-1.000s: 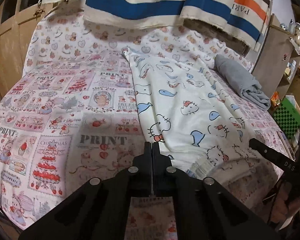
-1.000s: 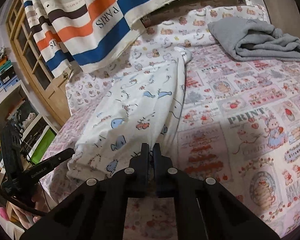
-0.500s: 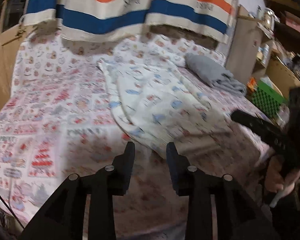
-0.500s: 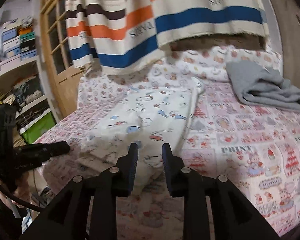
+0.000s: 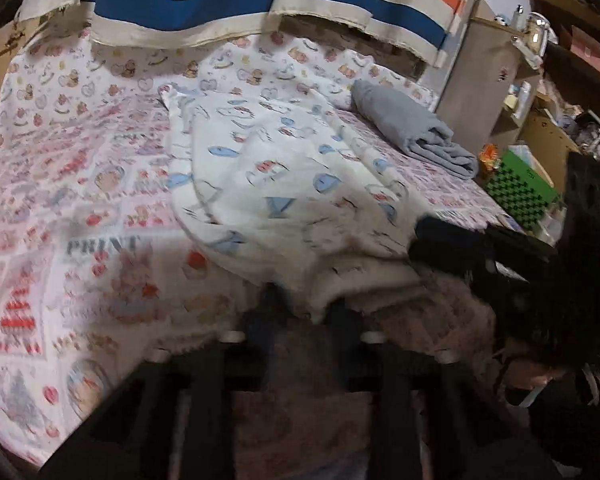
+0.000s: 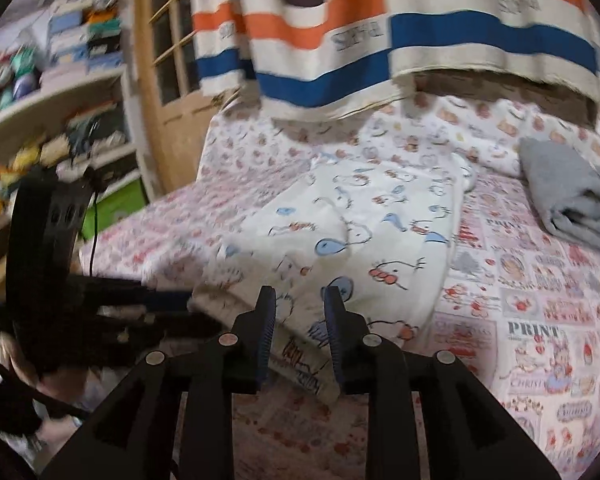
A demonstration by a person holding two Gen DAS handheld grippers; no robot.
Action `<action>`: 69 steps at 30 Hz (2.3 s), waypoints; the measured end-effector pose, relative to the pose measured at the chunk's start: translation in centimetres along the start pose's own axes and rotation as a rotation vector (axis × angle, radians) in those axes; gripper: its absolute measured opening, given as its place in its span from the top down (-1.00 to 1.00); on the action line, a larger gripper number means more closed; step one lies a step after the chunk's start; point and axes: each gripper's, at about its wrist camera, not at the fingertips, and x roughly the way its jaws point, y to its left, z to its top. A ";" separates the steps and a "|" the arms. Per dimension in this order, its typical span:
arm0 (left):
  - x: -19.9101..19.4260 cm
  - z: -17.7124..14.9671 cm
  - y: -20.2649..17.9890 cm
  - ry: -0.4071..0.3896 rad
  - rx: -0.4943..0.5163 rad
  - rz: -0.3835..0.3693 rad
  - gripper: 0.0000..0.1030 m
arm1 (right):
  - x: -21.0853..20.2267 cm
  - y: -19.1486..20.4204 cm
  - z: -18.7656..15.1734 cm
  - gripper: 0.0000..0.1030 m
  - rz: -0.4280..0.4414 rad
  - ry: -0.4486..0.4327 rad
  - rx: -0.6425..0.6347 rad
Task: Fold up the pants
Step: 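Grasp the cuff end with both tools and lift it off the bed, then carry the cuffs over toward the waistband with both tools and release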
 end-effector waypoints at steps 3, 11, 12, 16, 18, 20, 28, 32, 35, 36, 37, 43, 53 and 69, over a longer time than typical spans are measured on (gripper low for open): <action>0.0 1.1 0.3 -0.001 -0.020 -0.017 0.68 | 0.5 0.5 -0.3 -0.11 -0.010 0.020 -0.078; 0.0 3.9 0.4 -0.042 -0.029 -0.031 0.68 | 1.2 1.5 -0.6 -0.18 -0.036 0.050 -0.224; 0.1 4.1 0.5 -0.044 -0.038 -0.040 0.68 | 1.3 1.6 -0.6 -0.18 -0.042 0.053 -0.244; 0.2 4.9 0.8 -0.055 -0.066 -0.063 0.68 | 2.3 2.1 -0.9 -0.18 -0.077 0.093 -0.330; 0.3 5.1 0.7 -0.062 -0.054 -0.052 0.68 | 2.8 1.9 -0.9 -0.17 -0.106 0.119 -0.334; 0.4 5.3 0.5 -0.061 -0.046 -0.046 0.68 | 3.2 1.3 -0.8 -0.18 -0.093 0.130 -0.294; 0.3 5.3 0.9 -0.073 -0.031 -0.038 0.67 | 3.0 0.8 -0.5 0.22 -0.087 0.123 -0.269; -0.1 4.3 0.5 -0.083 0.043 0.028 0.59 | 2.1 -0.1 0.5 0.58 -0.033 0.100 -0.231; -0.7 3.9 0.8 -0.088 0.044 0.008 0.58 | 2.1 -0.7 1.4 0.61 -0.011 0.091 -0.213; -1.0 3.8 0.8 -0.096 0.047 0.004 0.51 | 2.1 -0.9 1.6 0.62 -0.007 0.087 -0.210; -1.3 3.8 0.8 -0.107 0.051 0.003 0.45 | 2.1 -1.0 1.8 0.62 -0.005 0.082 -0.207; -3.8 3.6 0.7 -0.192 0.134 0.007 -0.19 | 1.9 -1.7 4.0 0.63 -0.010 0.039 -0.210; 1.0 6.6 1.0 -0.040 0.325 0.004 -0.44 | 3.3 -4.7 7.3 0.63 0.126 0.054 -0.172; 5.9 13.8 2.3 0.007 0.312 0.021 0.78 | 6.9 -8.5 12.3 0.63 0.082 0.039 -0.144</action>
